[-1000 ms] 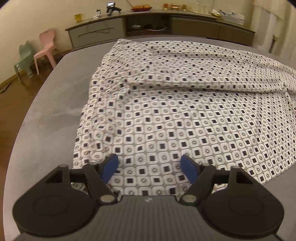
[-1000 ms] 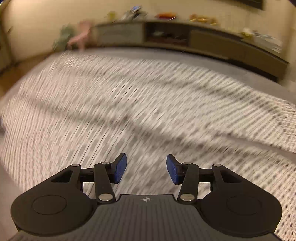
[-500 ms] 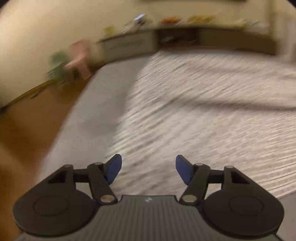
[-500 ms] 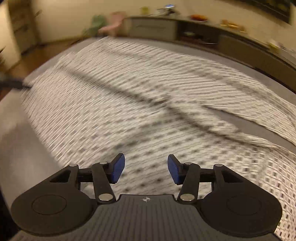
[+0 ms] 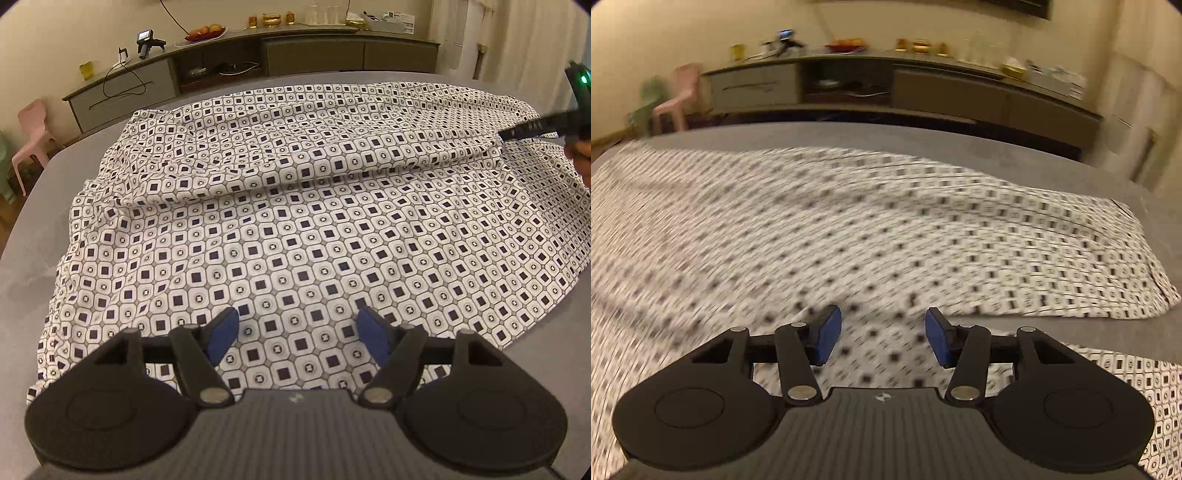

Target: Fold clothes

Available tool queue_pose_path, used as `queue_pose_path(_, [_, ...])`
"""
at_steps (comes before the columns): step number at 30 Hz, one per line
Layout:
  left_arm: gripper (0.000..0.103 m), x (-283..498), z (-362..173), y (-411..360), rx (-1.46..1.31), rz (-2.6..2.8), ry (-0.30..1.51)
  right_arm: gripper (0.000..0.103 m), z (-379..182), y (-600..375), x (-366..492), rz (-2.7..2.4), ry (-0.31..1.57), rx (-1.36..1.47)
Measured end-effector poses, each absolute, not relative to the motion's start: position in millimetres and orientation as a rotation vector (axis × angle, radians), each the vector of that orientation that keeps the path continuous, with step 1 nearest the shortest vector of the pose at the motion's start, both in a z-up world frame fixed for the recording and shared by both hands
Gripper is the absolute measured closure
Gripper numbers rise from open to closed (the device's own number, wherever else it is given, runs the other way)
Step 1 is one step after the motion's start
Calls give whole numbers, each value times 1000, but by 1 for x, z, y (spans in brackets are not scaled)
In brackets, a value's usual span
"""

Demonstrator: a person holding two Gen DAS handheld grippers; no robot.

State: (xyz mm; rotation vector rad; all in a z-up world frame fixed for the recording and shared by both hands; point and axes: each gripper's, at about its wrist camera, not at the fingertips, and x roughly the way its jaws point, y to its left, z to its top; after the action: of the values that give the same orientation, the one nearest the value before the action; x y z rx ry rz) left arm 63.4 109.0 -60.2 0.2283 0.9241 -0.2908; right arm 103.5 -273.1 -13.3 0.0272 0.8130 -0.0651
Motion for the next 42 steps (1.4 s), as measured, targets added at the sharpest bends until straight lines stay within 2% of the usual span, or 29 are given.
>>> queue_pose_path(3, [27, 63, -58, 110, 245, -285, 921, 50, -1, -274, 88, -60, 769, 123])
queue_pose_path(8, [26, 62, -59, 111, 271, -268, 915, 50, 6, -204, 56, 213, 788, 29])
queue_pose_path(12, [22, 61, -60, 119, 265, -253, 918, 51, -11, -163, 82, 234, 831, -76])
queue_pose_path(16, [19, 62, -60, 127, 258, -234, 921, 55, -10, -167, 134, 133, 847, 7])
queue_pose_path(20, [19, 61, -58, 135, 282, -190, 915, 53, 7, -183, 130, 150, 848, 46])
queue_pose_path(26, [19, 61, -56, 159, 287, -108, 921, 43, 21, -250, 28, 239, 888, -79])
queue_pose_path(28, [19, 61, -56, 166, 278, -76, 924, 33, 22, -309, 0, 98, 895, -66])
queue_pose_path(30, [19, 61, -56, 170, 275, -47, 925, 28, 24, -374, -25, -70, 894, -22])
queue_pose_path(33, [17, 62, -56, 172, 269, -22, 926, 28, 17, -462, -52, -288, 897, 59])
queue_pose_path(35, [15, 62, -56, 174, 255, -7, 928, 33, 6, -508, -61, -384, 906, 119])
queue_pose_path(38, [13, 61, -57, 183, 223, 25, 931, 60, -12, -517, -52, -337, 928, 136])
queue_pose_path(42, [9, 60, -58, 193, 198, 75, 930, 80, -17, -504, -25, -315, 887, 52])
